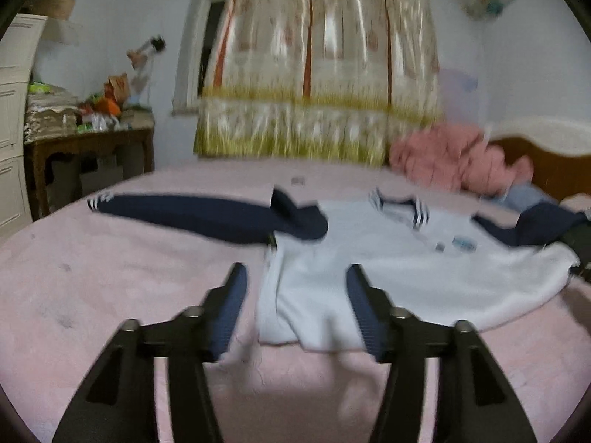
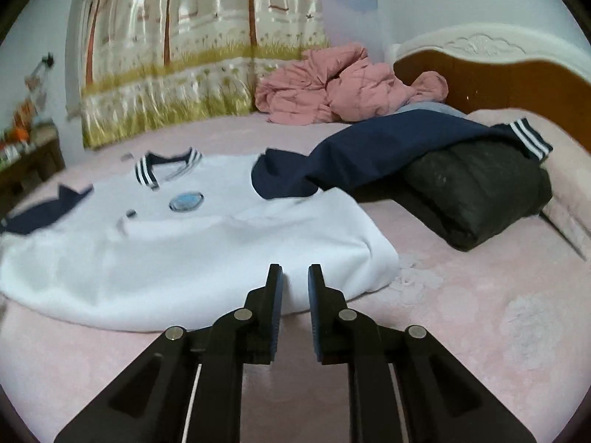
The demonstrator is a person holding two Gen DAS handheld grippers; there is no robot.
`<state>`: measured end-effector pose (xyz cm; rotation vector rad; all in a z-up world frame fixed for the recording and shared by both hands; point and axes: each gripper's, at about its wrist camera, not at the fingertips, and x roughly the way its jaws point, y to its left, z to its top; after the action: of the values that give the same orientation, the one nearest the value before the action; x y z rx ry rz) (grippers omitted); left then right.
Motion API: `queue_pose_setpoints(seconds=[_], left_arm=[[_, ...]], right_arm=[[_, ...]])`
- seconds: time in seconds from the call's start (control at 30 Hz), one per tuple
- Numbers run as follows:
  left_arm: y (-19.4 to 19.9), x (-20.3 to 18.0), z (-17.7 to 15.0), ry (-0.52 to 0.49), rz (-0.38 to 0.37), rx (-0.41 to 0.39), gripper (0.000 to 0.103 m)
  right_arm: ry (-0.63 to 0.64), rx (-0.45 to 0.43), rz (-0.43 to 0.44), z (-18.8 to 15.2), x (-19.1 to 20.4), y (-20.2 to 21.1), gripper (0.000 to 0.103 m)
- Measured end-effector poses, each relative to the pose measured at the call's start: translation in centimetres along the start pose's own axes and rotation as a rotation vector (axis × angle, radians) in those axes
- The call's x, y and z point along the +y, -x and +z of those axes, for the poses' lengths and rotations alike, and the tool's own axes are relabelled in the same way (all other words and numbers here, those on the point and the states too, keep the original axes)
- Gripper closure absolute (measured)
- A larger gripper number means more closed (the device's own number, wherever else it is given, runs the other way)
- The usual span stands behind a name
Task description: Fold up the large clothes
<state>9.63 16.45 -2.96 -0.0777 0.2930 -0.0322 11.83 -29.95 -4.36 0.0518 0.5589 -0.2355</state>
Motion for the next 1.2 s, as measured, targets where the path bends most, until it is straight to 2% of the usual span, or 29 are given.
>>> queue_pose_setpoints(seconds=[0.1,0.13,0.17,0.23,0.27,0.37,0.43,0.53,0.57,0.63,0.7,0.77,0.83,0.87,0.9,0.97,1.0,1.07,1.13,1.2], left_arm=[[0.6,-0.3,0.2,-0.016,0.001,-0.031,0.034],[0.8,-0.6,0.3,-0.028,0.009,-0.035,0.024],[1.0,-1.0,0.4,-0.042,0.02,-0.043,0.014],[1.8,-1.6,0.9,-0.066,0.028,-0.067,0.003],[2.3,-2.0,1.0,-0.072,0.023,-0.075,0.0],[3.7,-2.7,1.7,-0.045,0.01,-0.072,0.0],[4.4,-3.3,2.3,-0.013,-0.046,-0.059,0.0],[4.9,-4.5,3.3,0.018,-0.101,-0.034,0.0],[4.8,-4.8,3.6,0.029,-0.12,-0.014,0.0],[4.2,-5.3,3.9,0.08,-0.168,0.061,0.0],[2.6,-5.4,3.5,0.151,-0.217,0.184,0.0],[0.5,-5.2,2.5,0.247,-0.224,0.34,0.0],[-1.6,-4.5,1.0,0.377,-0.273,0.449,0.0],[-2.4,-4.1,0.2,0.431,-0.285,0.483,0.0],[-3.2,-3.8,-0.6,0.477,-0.287,0.511,0.0],[-5.1,-3.4,-2.0,0.532,-0.289,0.579,0.0],[-5.8,-3.4,-2.5,0.547,-0.29,0.601,0.0],[-6.5,-3.8,-2.3,0.521,-0.265,0.57,0.0],[-7.8,-4.6,-1.9,0.452,-0.221,0.564,0.0],[-9.7,-4.7,-1.9,0.436,-0.193,0.565,0.001]], right_arm=[[-0.015,0.004,0.007,-0.2,-0.3,0.0,0.076],[-0.025,-0.003,0.01,-0.2,-0.6,0.2,0.067],[-0.035,-0.016,0.012,-0.2,-0.8,0.5,0.053],[-0.034,-0.046,0.029,-0.2,-0.8,1.2,0.043],[-0.032,-0.063,0.043,-0.2,-0.8,1.7,0.042],[-0.013,-0.142,0.094,-0.1,-0.5,4.2,0.036],[-0.002,-0.208,0.089,-0.1,-0.2,6.4,0.035],[-0.015,-0.227,0.156,0.3,-0.2,8.6,0.017],[-0.045,-0.223,0.197,0.5,-0.5,9.2,0.017],[-0.095,-0.198,0.27,0.8,-1.2,9.8,0.016],[-0.129,-0.102,0.32,1.1,-1.5,9.0,0.014],[-0.161,0.032,0.367,0.9,-1.3,7.0,0.014],[-0.202,0.12,0.345,0.1,-0.9,5.2,0.014],[-0.221,0.177,0.323,-0.5,-0.5,4.3,0.014],[-0.243,0.236,0.343,-1.0,0.1,3.3,0.014],[-0.265,0.268,0.403,-1.6,0.9,1.9,0.014],[-0.262,0.294,0.386,-1.9,1.4,0.9,0.014],[-0.25,0.334,0.354,-2.2,2.4,-1.6,0.013],[-0.23,0.333,0.33,-1.5,3.0,-3.1,0.012],[-0.247,0.321,0.33,-0.6,3.1,-4.5,0.011]])
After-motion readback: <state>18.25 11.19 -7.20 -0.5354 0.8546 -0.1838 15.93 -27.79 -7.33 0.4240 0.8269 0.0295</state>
